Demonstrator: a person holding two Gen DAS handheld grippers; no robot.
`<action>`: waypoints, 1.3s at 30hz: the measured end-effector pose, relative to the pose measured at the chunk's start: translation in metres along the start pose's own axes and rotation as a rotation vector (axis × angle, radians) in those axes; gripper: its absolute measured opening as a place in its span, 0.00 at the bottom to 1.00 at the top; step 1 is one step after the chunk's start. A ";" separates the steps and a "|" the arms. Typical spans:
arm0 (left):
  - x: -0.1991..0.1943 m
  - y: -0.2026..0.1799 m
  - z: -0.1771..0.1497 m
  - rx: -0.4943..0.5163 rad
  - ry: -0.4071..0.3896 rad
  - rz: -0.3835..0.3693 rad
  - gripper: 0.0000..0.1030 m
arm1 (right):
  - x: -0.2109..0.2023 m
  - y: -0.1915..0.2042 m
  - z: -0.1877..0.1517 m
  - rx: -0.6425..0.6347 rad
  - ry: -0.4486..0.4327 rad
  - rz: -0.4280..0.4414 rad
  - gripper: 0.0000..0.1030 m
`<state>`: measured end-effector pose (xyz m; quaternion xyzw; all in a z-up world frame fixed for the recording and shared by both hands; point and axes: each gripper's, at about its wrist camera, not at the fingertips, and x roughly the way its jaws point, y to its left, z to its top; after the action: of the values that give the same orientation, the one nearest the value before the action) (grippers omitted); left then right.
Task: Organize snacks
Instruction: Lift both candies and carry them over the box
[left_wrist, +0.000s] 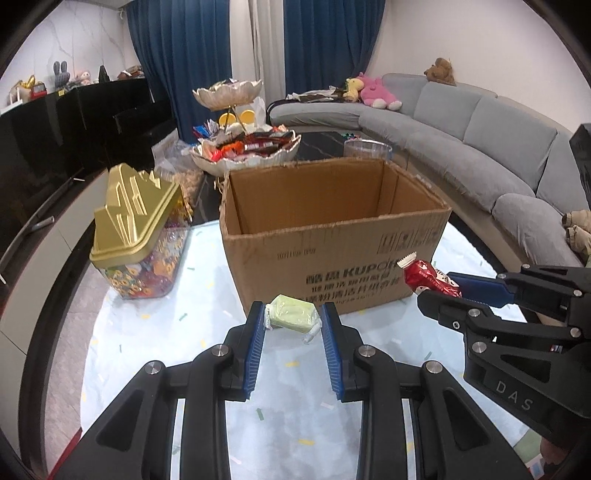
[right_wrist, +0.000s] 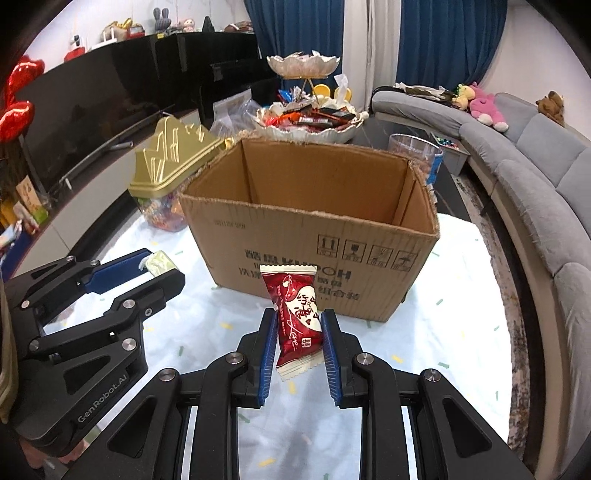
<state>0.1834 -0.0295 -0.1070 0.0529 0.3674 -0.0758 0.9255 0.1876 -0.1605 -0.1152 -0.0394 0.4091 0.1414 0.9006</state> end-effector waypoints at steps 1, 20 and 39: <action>-0.003 -0.001 0.003 0.000 -0.004 0.002 0.30 | -0.003 -0.001 0.001 0.003 -0.006 -0.002 0.24; -0.021 -0.003 0.046 -0.006 -0.064 0.028 0.30 | -0.033 -0.006 0.031 0.041 -0.082 -0.046 0.24; -0.007 0.002 0.083 -0.022 -0.086 0.041 0.30 | -0.032 -0.013 0.069 0.044 -0.132 -0.059 0.24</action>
<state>0.2347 -0.0393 -0.0423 0.0468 0.3269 -0.0548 0.9423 0.2210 -0.1672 -0.0459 -0.0220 0.3504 0.1082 0.9301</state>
